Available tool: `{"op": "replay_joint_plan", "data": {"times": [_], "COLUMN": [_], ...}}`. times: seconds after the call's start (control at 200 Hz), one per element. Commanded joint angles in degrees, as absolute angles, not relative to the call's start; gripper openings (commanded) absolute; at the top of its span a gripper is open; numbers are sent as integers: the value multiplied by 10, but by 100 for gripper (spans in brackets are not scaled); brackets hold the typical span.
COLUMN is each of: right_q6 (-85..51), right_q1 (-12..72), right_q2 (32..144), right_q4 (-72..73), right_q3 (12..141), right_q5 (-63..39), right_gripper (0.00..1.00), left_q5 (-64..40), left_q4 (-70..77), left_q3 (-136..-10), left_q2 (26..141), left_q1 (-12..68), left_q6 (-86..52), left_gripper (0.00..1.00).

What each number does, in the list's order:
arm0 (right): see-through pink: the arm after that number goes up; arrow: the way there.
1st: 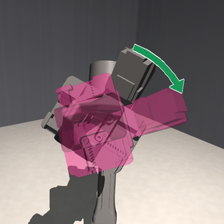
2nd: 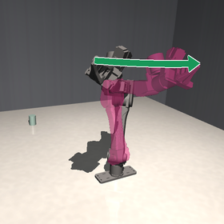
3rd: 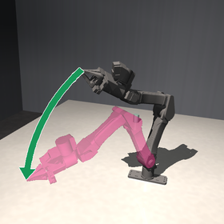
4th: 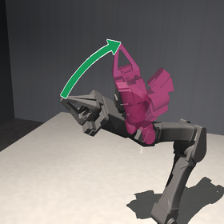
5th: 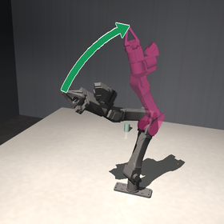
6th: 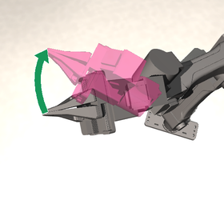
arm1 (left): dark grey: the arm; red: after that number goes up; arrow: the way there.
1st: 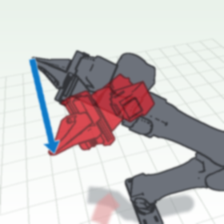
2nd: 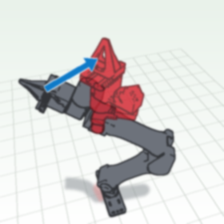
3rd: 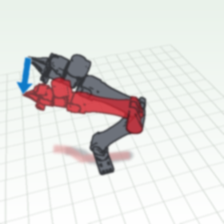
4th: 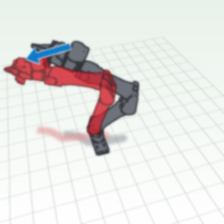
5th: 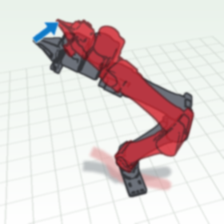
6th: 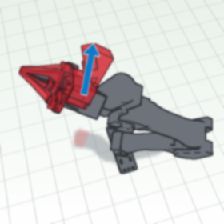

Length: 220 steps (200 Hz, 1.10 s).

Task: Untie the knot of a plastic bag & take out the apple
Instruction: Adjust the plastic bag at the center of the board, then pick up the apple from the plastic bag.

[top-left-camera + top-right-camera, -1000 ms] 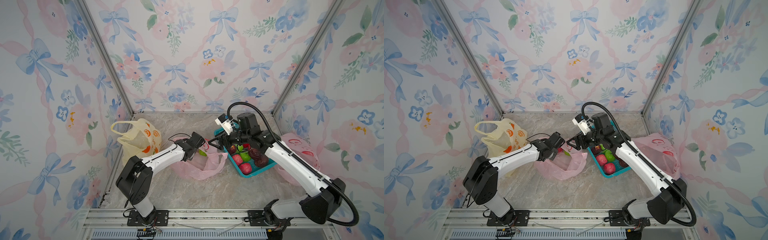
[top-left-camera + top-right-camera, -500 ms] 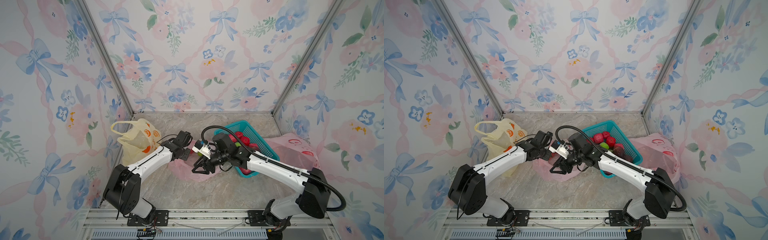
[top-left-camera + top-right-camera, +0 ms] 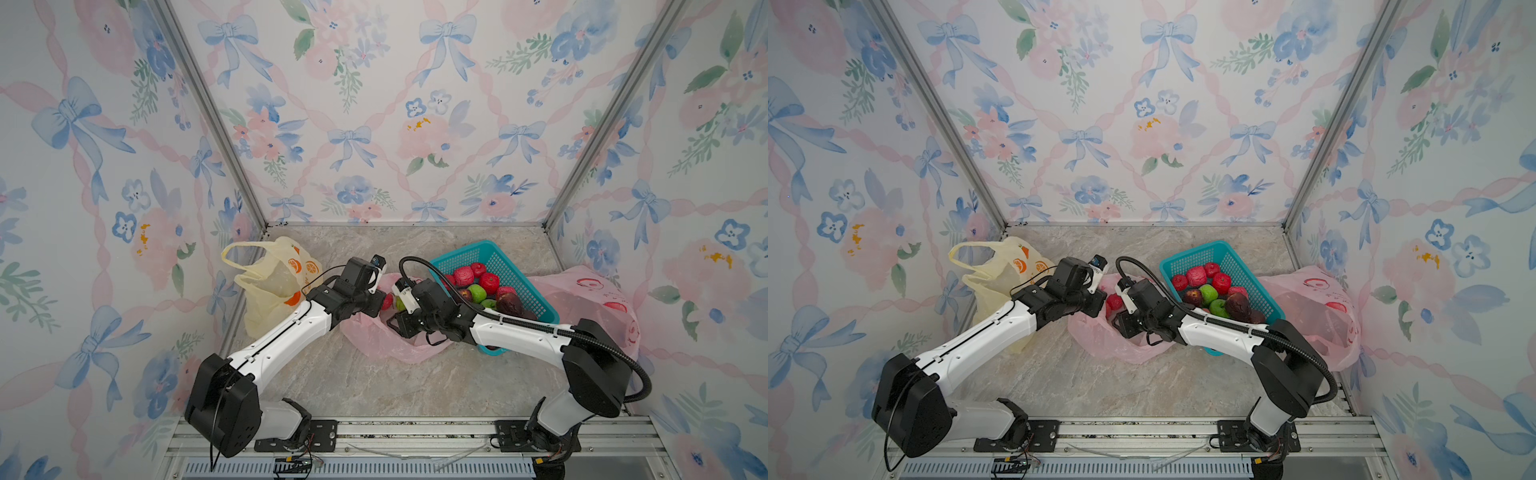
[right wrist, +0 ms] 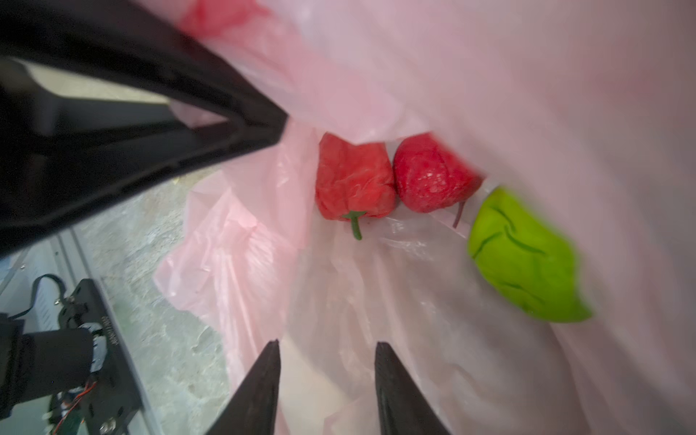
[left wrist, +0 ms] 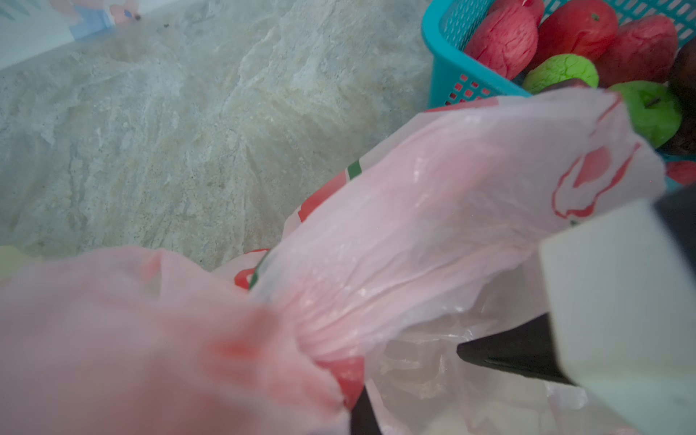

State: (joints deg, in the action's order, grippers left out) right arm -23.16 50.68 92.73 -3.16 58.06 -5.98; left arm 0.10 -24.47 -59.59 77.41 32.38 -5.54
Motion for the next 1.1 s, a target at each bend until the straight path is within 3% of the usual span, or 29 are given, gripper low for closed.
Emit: {"op": "replay_joint_plan", "data": {"times": [0.0,0.19,0.38,0.56,0.915,1.095], "right_q6": [-270,-293,-309,-304,-280,-240], "right_q1": [503,503,499,490,492,504], "right_q2": [899,869,853,860,892,921], "right_q4": [11,45,80,90,62,45], "right_q3": [544,488,449,459,500,525], "right_q5": [24,82,108,78,36,-18], "right_gripper": [42,42,44,56,66,65], "left_q5": [-40,-71,-75,-56,-55,-12], "left_q4": [-212,-213,-213,-202,-182,-184], "left_q3": [-630,-664,-589,-496,-456,-442], "left_q2": [792,806,722,697,753,747], "left_q1": [343,402,409,391,395,391], "left_q6": [-33,-34,-67,-92,-104,-118], "left_gripper": [0,0,0,0,0,0]}}
